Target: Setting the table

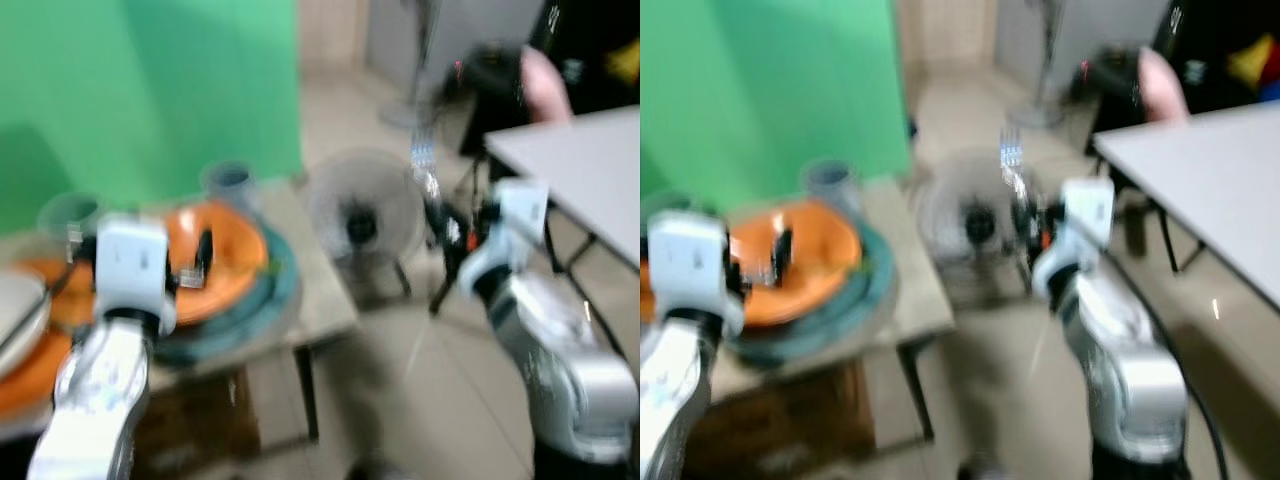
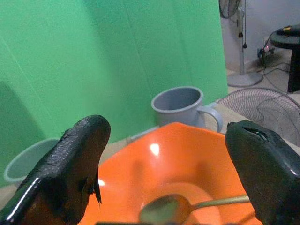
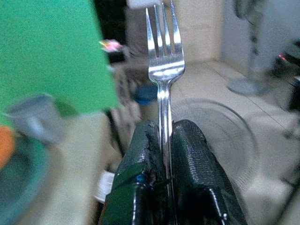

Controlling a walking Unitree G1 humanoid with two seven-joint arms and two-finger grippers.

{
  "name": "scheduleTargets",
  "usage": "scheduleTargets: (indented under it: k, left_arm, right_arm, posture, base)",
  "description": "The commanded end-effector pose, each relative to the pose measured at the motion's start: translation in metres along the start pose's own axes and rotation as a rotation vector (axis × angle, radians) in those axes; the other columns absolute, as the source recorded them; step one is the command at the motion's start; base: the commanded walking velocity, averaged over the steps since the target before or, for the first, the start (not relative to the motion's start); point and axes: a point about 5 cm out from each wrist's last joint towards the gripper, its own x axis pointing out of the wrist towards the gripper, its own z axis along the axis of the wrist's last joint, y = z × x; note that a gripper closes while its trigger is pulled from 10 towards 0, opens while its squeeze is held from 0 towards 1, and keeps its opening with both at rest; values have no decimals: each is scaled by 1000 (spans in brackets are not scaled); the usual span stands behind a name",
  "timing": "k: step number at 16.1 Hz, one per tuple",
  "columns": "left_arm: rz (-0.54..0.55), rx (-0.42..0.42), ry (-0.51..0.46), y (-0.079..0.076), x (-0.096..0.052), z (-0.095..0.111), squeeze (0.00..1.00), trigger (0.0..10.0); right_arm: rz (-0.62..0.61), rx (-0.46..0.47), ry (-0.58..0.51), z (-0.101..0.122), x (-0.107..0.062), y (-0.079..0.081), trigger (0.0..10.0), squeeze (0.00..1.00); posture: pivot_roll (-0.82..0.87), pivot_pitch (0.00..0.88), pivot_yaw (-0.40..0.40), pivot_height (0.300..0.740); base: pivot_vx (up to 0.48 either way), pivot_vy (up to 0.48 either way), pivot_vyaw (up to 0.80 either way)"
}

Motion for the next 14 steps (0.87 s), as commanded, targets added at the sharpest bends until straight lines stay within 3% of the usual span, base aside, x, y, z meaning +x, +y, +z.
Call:
scheduleTargets:
  k: [1, 4, 6, 11, 14]
  left_arm:
    - [54, -4, -22, 10, -2, 4, 0, 10000]
    - [34, -30, -21, 2, -5, 4, 0, 10000]
    - [1, -35, -16, -5, -4, 4, 0, 10000]
    - [-50, -104, -20, -10, -1, 8, 0, 10000]
    - [-45, -66, -67, -11, 3, 12, 0, 10000]
  right_arm:
    - [18, -16, -32, 5, 2, 4, 10000, 0]
    - [0, -15, -30, 2, 0, 4, 10000, 0]
    - [-76, -17, -27, -2, -5, -2, 10000, 0]
    - [-130, -13, -37, -2, -13, -6, 10000, 0]
    - [-151, -20, -62, 4, -15, -8, 10000, 0]
  posture:
    - [-115, 0, 12, 740]
    - [-115, 0, 13, 740]
    - [-117, 0, 23, 740]
    - [-141, 0, 55, 740]
    - [-148, 0, 60, 740]
  base:
    - [0, 0, -800]
    - [0, 0, -800]
    - [0, 0, -800]
    - [0, 0, -800]
    - [0, 0, -800]
